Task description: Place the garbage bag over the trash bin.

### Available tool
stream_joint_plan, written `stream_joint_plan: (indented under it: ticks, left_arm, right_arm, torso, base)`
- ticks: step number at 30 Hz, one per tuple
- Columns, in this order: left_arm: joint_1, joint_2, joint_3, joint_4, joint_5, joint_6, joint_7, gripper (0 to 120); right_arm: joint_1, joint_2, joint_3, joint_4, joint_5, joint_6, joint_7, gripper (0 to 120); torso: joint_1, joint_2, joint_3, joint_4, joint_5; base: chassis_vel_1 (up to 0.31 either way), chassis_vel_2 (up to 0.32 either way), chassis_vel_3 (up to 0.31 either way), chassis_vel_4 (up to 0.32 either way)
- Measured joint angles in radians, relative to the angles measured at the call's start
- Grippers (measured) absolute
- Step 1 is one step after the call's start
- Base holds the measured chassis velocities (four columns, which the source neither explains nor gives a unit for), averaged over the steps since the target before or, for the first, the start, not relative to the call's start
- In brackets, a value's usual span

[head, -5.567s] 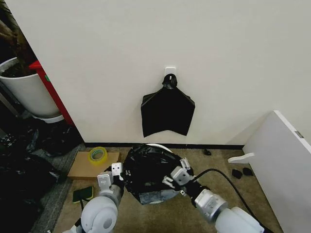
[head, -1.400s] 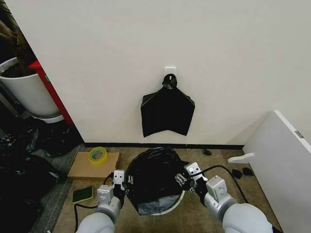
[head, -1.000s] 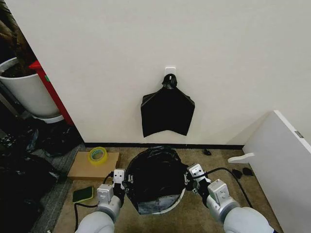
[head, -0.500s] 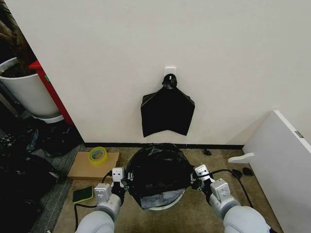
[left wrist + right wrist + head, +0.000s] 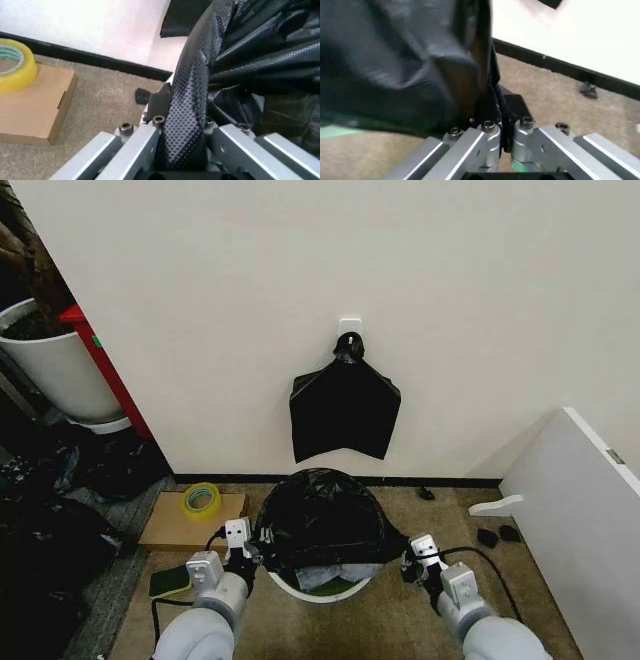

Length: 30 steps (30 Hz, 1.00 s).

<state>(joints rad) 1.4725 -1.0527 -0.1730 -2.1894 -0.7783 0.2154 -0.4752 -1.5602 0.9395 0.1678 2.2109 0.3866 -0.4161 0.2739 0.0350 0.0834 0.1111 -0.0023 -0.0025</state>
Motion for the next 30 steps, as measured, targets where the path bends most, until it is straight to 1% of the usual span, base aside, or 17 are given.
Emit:
stream_joint_plan:
  ticks: [1,2,4,5,9,10,13,14,17,18,21,22,23,24,26,27,30]
  left_arm:
    - [0.0,0.001,0.0,0.0,-0.001,0.003,-0.002,1]
    - [0.0,0.002,0.0,0.0,-0.002,0.008,-0.006,1]
    - [0.0,0.002,0.0,0.0,-0.004,0.011,-0.008,1]
    - [-0.001,0.003,0.0,0.0,-0.009,0.022,-0.015,1]
    - [-0.013,0.006,-0.003,0.013,-0.029,0.049,-0.038,1]
    - [-0.013,0.006,-0.003,0.013,-0.029,0.049,-0.038,1]
    - [-0.027,0.009,-0.019,0.022,-0.063,0.076,-0.065,1]
    - [-0.027,0.009,-0.019,0.022,-0.063,0.076,-0.065,1]
    - [-0.037,0.019,-0.04,0.028,-0.1,0.106,-0.097,1]
    - [-0.037,0.019,-0.04,0.028,-0.1,0.106,-0.097,1]
    - [-0.053,0.032,-0.053,0.036,-0.161,0.143,-0.126,1]
    - [-0.053,0.032,-0.053,0.036,-0.161,0.143,-0.126,1]
    - [-0.057,0.033,-0.051,0.038,-0.167,0.146,-0.127,1]
    - [-0.064,0.034,-0.044,0.038,-0.171,0.151,-0.127,1]
    - [-0.072,0.034,-0.034,0.036,-0.175,0.159,-0.127,1]
    - [-0.072,0.034,-0.034,0.036,-0.175,0.159,-0.127,1]
    - [-0.077,0.04,-0.022,0.024,-0.178,0.171,-0.124,1]
  right_arm:
    - [-0.003,0.003,0.0,0.008,0.003,0.0,0.002,0]
    - [-0.007,0.005,0.005,0.024,0.01,0.0,0.012,7]
    - [-0.009,0.005,0.007,0.03,0.012,0.0,0.015,8]
    - [-0.021,0.005,0.017,0.059,0.018,0.0,0.034,16]
    - [-0.074,0.0,0.045,0.115,0.015,-0.015,0.063,32]
    - [-0.074,0.0,0.045,0.115,0.015,-0.015,0.063,32]
    - [-0.129,-0.001,0.084,0.149,-0.005,-0.027,0.088,46]
    - [-0.129,-0.001,0.084,0.149,-0.005,-0.027,0.088,46]
    - [-0.17,-0.003,0.125,0.186,-0.028,-0.037,0.115,63]
    - [-0.17,-0.003,0.125,0.186,-0.028,-0.037,0.115,63]
    - [-0.232,-0.017,0.119,0.277,-0.102,-0.016,0.014,77]
    - [-0.232,-0.017,0.119,0.277,-0.102,-0.016,0.014,77]
    - [-0.239,-0.019,0.105,0.287,-0.115,-0.013,-0.03,79]
    - [-0.243,-0.024,0.085,0.291,-0.142,0.001,-0.1,86]
    - [-0.239,-0.034,0.064,0.287,-0.213,0.046,-0.19,94]
    - [-0.239,-0.034,0.064,0.287,-0.213,0.046,-0.19,94]
    - [-0.196,-0.053,0.027,0.237,-0.322,0.117,-0.286,100]
  torso:
    - [0.0,0.0,0.0,0.0,0.0]
    - [0.0,0.0,0.0,0.0,-0.0001]
    - [0.0,0.0,0.0,0.0,0.0]
    - [0.0,0.0,0.0,0.0001,0.0]
    - [0.0,0.0,0.0,0.0,-0.0001]
    - [0.0,0.0,0.0,0.0,-0.0001]
    - [0.0,0.0,0.0,-0.0001,-0.0002]
    - [0.0,0.0,0.0,-0.0001,-0.0002]
    - [0.0,0.0,0.0,0.0,0.0]
    - [0.0,0.0,0.0,0.0,0.0]
    - [0.0,0.0,0.0,0.0,-0.0005]
    - [0.0,0.0,0.0,0.0,-0.0005]
    - [0.0,0.0,0.0,0.0,-0.0004]
    - [0.0,0.0,0.0,0.0,0.0]
    - [0.0,0.0,0.0,-0.0001,-0.0002]
    - [0.0,0.0,0.0,-0.0001,-0.0002]
    - [0.0,0.0,0.0,0.0,0.0001]
  base:
    - [0.0,0.0,0.0,0.0]
    - [0.0,0.0,0.0,0.0]
    - [0.0,0.0,0.0,0.0]
    - [0.0,0.0,0.0,0.0]
    - [0.0,0.0,0.0,0.0]
    - [0.0,0.0,0.0,0.0]
    - [0.0,0.0,0.0,0.0]
    - [0.0,0.0,0.0,0.0]
    - [0.0,0.0,0.0,0.0]
    - [0.0,0.0,0.0,0.0]
    - [0.0,0.0,0.0,0.0]
    - [0.0,0.0,0.0,0.0]
    - [0.0,0.0,0.0,0.0]
    - [0.0,0.0,0.0,0.0]
    - [0.0,0.0,0.0,0.0]
    - [0.0,0.0,0.0,0.0]
    - [0.0,0.0,0.0,0.0]
